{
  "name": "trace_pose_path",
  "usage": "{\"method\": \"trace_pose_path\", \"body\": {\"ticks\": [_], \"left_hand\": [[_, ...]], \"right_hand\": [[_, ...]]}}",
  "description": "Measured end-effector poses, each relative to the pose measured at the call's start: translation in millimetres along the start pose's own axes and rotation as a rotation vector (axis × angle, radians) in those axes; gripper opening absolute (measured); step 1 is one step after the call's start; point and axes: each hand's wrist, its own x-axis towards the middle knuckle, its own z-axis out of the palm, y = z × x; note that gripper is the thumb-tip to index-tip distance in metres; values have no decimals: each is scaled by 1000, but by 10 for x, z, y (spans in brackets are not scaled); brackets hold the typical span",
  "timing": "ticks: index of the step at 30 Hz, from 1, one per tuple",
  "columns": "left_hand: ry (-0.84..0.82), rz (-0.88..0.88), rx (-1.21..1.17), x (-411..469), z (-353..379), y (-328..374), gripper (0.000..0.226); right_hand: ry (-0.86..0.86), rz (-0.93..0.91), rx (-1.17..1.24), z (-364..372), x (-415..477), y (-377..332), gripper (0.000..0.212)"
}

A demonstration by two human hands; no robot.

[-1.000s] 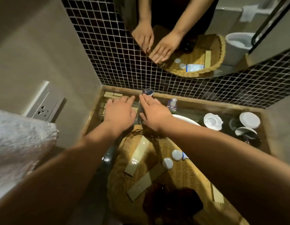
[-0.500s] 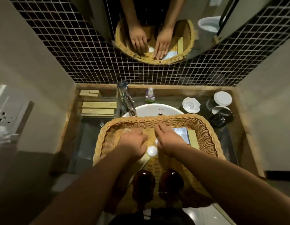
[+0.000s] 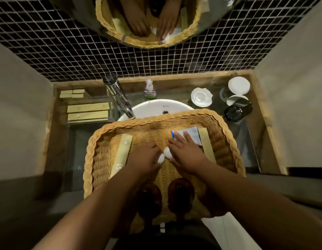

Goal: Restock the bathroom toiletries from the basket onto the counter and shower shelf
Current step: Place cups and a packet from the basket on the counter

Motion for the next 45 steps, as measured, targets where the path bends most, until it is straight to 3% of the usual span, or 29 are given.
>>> {"method": "trace_pose_path", "body": {"ticks": [8, 17, 22, 30, 35, 38, 42, 45], "left_hand": [[135, 29, -20, -140, 180, -50, 43], [106, 16, -13, -148, 164, -61, 45], [61, -56, -62, -101, 107, -19, 58], [74, -71, -63, 128, -296, 14, 48], [139, -54, -66, 258, -759, 196, 53], [193, -14, -65, 344, -1025, 315, 54], [240, 36, -17, 536, -1365, 528, 53], [230, 51, 40, 713, -1556, 679, 55]], "right_hand": [[115, -23, 151, 28, -59, -96, 49], [111, -92, 12, 37, -62, -139, 46], [100, -79, -32, 13, -98, -151, 62], [261, -24, 78, -397, -84, -92, 34], [137, 168, 374, -836, -81, 68, 45], [228, 232, 541, -1089, -84, 175, 39], [312, 249, 397, -1316, -110, 397, 42], [215, 209, 173, -1420, -92, 596, 77]]}}
